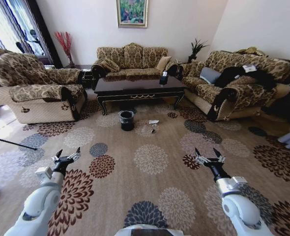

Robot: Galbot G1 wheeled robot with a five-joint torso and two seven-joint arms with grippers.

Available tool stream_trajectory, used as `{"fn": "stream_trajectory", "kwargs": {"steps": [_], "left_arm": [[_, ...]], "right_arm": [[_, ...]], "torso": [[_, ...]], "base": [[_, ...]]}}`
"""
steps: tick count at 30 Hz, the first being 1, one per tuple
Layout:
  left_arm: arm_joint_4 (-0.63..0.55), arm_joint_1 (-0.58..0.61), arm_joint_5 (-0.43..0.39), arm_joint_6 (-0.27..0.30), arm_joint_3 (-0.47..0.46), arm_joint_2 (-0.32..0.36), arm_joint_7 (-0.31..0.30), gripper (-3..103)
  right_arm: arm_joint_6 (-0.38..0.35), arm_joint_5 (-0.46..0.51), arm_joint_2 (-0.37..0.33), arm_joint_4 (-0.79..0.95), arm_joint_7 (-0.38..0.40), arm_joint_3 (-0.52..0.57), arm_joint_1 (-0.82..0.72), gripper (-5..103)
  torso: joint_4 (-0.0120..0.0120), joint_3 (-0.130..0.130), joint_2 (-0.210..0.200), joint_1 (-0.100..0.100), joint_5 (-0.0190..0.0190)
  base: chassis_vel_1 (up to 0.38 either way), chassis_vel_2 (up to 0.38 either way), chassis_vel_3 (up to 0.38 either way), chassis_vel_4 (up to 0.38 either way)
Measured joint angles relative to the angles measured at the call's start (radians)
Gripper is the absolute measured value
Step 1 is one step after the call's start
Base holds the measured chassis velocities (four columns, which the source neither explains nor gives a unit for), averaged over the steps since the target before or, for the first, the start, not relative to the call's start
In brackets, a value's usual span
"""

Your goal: Move to the front of the table and pick up the trash from the floor, then place it into the trash bin.

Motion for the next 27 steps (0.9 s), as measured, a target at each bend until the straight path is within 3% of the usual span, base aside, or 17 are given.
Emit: {"fn": "stream_trajectory", "kwargs": {"steps": [27], "left_arm": [[-0.015, 0.013, 0.022, -0.002, 0.008, -0.046, -0.009, 100]], "right_arm": [[0.007, -0.025, 0.047, 0.013, -0.004, -0.019, -0.028, 100]], "torso": [[0.0001, -0.067, -0.115, -0.048, 0.0]], "base": [[0.0, 0.0, 0.0, 0.0]]}}
